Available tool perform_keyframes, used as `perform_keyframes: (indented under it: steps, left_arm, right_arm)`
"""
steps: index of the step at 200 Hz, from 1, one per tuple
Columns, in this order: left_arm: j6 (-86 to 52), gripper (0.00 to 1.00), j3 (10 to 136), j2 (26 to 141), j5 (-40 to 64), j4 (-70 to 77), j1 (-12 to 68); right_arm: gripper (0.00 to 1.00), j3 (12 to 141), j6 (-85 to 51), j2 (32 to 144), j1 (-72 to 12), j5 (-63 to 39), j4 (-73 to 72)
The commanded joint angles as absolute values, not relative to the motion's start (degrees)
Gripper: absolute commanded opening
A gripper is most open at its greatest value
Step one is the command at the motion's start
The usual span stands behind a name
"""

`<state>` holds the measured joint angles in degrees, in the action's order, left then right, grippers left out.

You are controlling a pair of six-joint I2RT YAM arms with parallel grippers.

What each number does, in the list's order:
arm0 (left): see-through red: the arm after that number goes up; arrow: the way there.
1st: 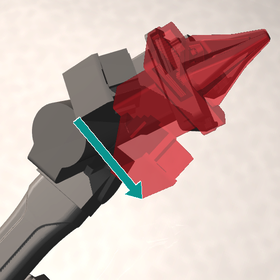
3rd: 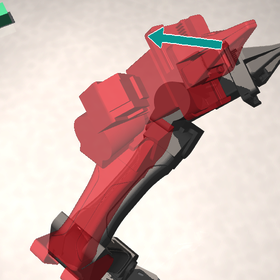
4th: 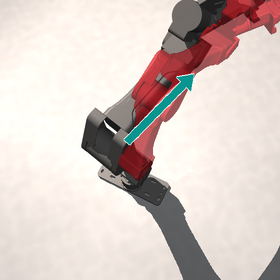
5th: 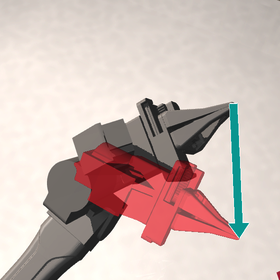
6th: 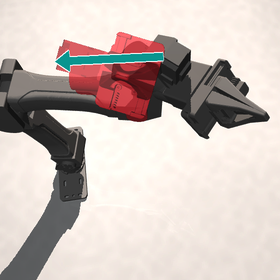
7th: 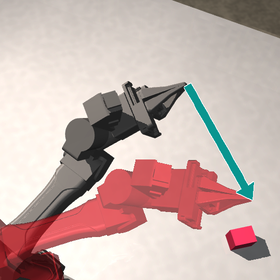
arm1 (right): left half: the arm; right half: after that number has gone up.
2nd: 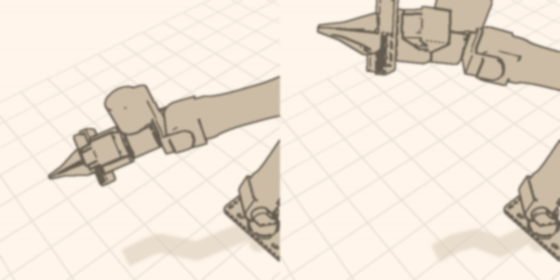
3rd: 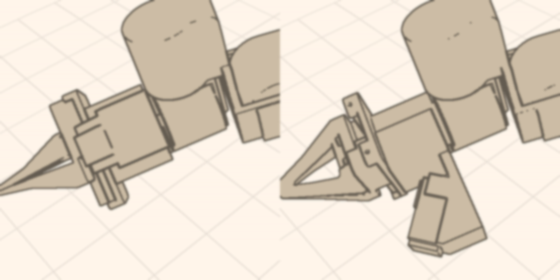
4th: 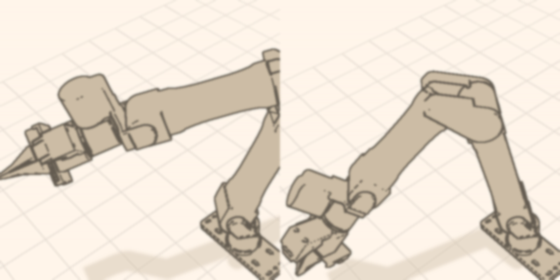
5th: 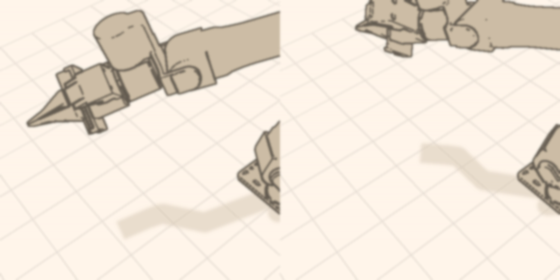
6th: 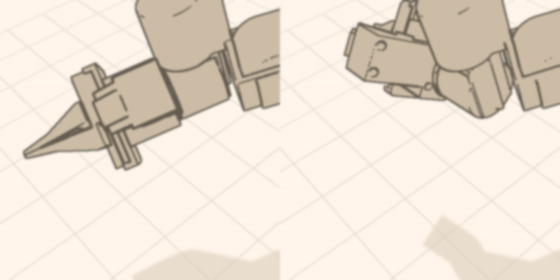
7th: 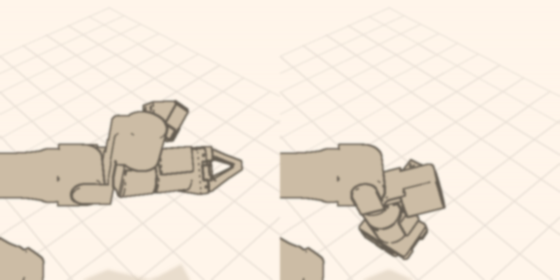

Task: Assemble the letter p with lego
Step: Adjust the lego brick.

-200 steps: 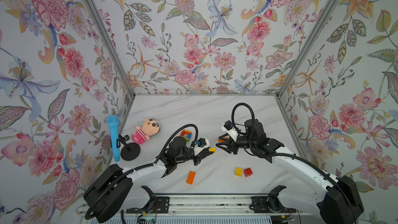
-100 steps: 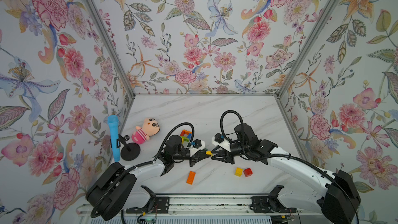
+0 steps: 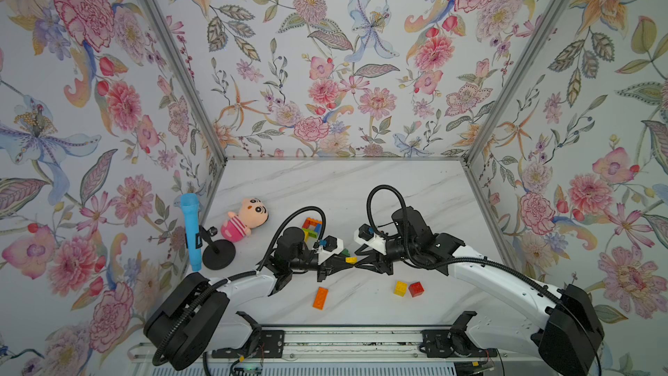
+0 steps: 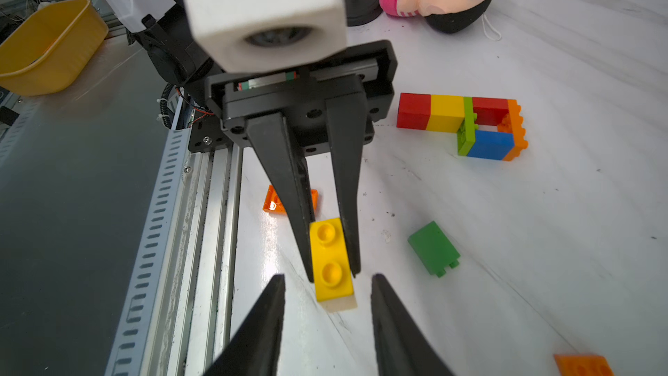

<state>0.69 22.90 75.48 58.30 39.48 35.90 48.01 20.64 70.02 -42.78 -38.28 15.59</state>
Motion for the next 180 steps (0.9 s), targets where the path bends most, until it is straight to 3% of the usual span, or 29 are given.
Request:
perform_keyframes:
  steps: [1, 154, 180]
  left_arm:
    - [1.32, 0.07, 23.00, 74.71, 59.89, 41.41, 35.78]
    - [1.93, 0.11, 24.42, 75.75, 60.12, 38.95, 36.47]
    - [2.08, 0.12, 24.74, 76.03, 60.12, 38.15, 36.53]
  right_arm:
    - [0.42, 48.25, 21.62, 69.52, -42.85, -38.18, 15.21]
    - [0.29, 49.49, 22.77, 72.60, -43.97, -40.25, 15.68]
    - [0.23, 49.56, 22.74, 73.03, -44.47, -40.43, 15.03]
